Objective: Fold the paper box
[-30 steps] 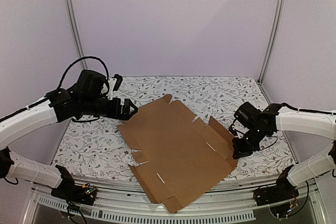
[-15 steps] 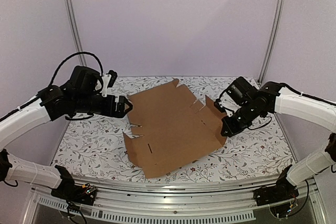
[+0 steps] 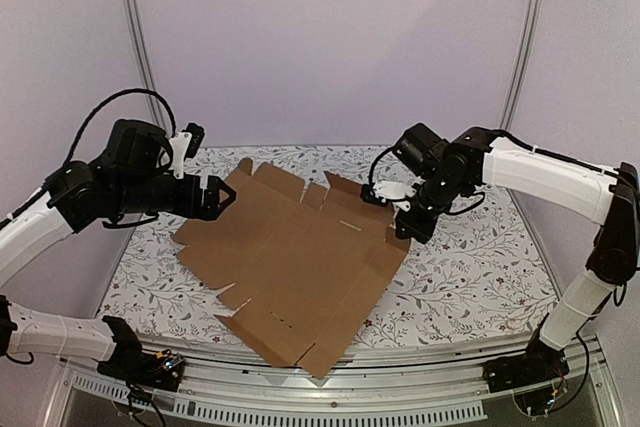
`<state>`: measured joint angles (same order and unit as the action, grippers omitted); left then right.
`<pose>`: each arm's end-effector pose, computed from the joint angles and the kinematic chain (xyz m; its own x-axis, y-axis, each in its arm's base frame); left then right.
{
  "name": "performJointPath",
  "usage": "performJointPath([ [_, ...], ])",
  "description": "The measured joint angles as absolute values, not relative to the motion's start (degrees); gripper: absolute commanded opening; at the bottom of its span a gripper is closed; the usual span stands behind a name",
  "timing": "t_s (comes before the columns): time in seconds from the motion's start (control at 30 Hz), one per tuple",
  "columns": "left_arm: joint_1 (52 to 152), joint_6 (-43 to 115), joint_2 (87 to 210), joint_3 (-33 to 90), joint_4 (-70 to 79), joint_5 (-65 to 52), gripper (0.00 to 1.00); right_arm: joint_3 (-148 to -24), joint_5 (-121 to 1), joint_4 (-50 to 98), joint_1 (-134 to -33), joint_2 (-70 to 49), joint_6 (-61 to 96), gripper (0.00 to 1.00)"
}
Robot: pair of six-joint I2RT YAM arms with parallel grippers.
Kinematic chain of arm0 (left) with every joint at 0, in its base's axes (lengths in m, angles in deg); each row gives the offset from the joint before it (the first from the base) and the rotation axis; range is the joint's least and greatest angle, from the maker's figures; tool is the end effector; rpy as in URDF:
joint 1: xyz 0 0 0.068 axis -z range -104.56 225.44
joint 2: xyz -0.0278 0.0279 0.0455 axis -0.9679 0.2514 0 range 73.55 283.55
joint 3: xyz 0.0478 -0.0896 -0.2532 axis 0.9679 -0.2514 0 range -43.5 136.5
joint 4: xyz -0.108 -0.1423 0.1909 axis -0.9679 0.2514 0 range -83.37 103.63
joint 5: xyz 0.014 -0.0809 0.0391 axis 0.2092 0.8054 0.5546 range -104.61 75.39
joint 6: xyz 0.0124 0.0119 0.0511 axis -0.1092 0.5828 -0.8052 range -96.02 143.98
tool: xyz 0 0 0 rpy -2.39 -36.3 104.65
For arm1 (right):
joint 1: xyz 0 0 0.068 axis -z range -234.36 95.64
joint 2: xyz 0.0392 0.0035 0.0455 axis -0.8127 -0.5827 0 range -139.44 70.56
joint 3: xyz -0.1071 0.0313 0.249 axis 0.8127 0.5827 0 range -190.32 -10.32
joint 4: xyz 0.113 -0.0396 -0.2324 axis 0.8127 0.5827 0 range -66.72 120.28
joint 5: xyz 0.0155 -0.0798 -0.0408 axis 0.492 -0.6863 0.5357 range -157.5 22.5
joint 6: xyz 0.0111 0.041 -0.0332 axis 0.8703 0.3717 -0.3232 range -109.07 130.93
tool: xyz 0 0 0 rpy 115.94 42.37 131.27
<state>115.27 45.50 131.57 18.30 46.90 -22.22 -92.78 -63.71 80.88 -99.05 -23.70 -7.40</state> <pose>0.1631 -0.1300 0.3485 -0.6277 0.0501 -0.7768 0.3471 0.9113 -0.2217 0.2332 0.2339 0.2828 -0.4059 -0.8429 -0.3533 -0.8911 0.4509 -0.0520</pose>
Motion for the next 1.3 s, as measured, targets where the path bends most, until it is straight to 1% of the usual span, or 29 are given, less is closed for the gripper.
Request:
performJointPath([
  [0.17, 115.27, 44.99, 131.59, 18.30, 47.51, -22.31, 1.00, -100.49, -68.12, 82.56, -97.56, -30.56, -17.14, 0.00],
  [0.37, 115.27, 45.02, 131.40, 18.21, 47.66, -21.48, 1.00, -110.57, -76.69, 84.14, -93.85, -40.44, -25.78, 0.00],
  [0.6, 115.27, 45.04, 130.79, 17.29, 47.62, -21.15, 0.99, -118.83, -79.03, 84.14, -90.26, -48.31, -32.40, 0.00],
  [1.0, 115.27, 45.36, 130.76, 15.70, 47.14, -20.54, 1.00, -121.32, -77.96, 77.58, -89.82, -50.91, -40.64, 0.00],
  [1.03, 115.27, 45.52, 130.76, 15.54, 46.94, -20.23, 1.00, -121.37, -78.09, 77.23, -89.82, -51.28, -40.97, 0.06],
  [1.07, 115.27, 45.74, 130.76, 15.35, 46.66, -19.89, 0.99, -121.37, -78.31, 76.90, -89.82, -51.63, -41.30, 0.17],
  [1.13, 115.27, 46.09, 130.76, 15.02, 46.31, -19.47, 0.99, -121.37, -79.01, 76.31, -89.82, -52.33, -41.65, 0.30],
  [1.17, 115.27, 46.30, 130.76, 14.82, 46.26, -19.32, 1.00, -121.37, -79.53, 75.88, -89.82, -52.57, -41.43, 0.40],
  [1.2, 115.27, 46.50, 130.76, 14.60, 46.26, -19.14, 1.00, -121.37, -79.77, 75.42, -89.82, -52.76, -41.86, 0.46],
  [1.3, 115.27, 46.72, 130.76, 14.19, 46.26, -18.92, 1.00, -121.39, -80.93, 73.93, -89.80, -52.81, -40.82, 0.56],
])
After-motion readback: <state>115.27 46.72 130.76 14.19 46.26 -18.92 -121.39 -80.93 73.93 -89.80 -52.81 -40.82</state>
